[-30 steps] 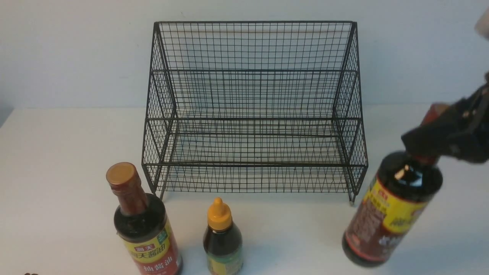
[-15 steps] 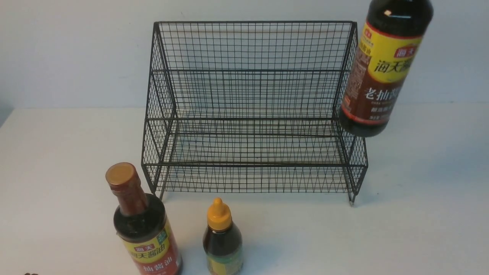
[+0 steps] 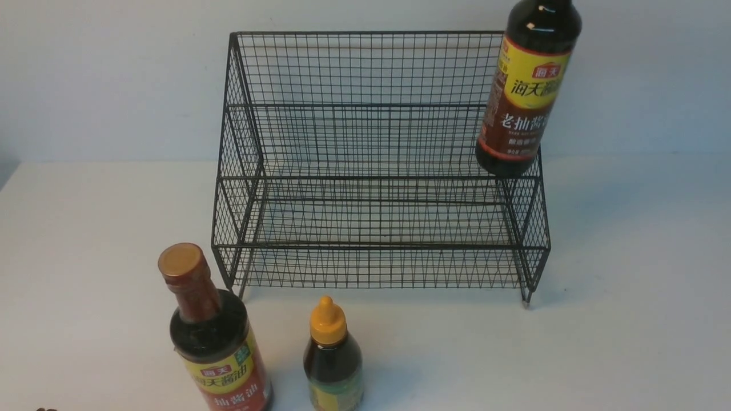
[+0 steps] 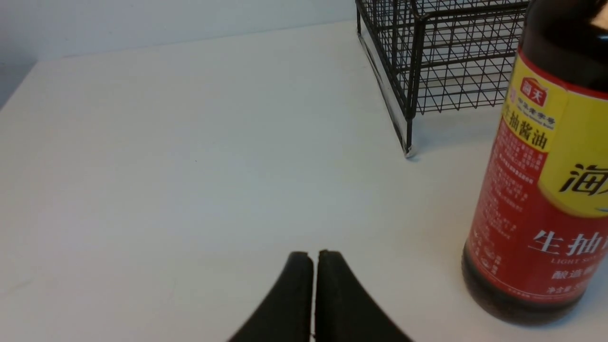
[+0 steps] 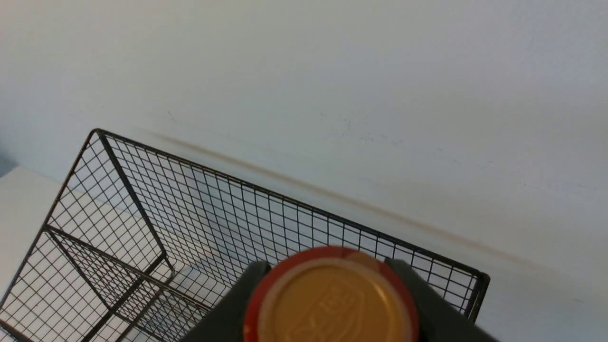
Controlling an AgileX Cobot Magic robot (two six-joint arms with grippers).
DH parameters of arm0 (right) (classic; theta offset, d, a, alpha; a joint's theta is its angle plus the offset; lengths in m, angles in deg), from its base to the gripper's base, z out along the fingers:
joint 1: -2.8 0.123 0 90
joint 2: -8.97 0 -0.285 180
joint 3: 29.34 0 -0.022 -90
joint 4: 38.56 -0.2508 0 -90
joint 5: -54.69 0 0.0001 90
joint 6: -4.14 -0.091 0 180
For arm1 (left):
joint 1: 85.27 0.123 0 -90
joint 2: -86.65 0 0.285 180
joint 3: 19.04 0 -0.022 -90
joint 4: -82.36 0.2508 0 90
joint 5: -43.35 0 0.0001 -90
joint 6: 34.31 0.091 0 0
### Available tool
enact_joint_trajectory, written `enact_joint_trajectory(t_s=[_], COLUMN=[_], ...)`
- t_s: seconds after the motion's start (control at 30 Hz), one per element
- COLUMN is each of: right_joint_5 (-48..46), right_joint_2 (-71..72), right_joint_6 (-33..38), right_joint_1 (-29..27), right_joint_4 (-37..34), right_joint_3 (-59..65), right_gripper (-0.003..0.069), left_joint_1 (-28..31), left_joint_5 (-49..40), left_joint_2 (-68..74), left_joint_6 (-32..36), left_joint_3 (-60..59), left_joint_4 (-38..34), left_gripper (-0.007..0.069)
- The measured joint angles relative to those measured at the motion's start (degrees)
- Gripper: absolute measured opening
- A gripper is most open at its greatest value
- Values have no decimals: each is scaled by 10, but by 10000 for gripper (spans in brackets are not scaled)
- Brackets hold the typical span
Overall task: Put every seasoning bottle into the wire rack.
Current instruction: Use the right arm to put the condiment bottle back on the shelf
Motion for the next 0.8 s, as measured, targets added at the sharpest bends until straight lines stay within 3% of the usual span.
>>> enact_joint_trajectory(t_s=[0.4, 0.8], right_joint_5=[78, 11], right_joint_2=[-55, -76], right_joint_6=[8, 11], right_joint_1=[0, 0], right_joint_4=[-26, -7], right_joint_3=[-4, -4], right_gripper=[275, 274], left_joint_1=[0, 0], left_joint_5=[0, 0], left_joint_2=[0, 0], left_joint_6=[0, 0], left_joint_3=[0, 0], left_joint_4=[0, 0], left_gripper=[-4, -4])
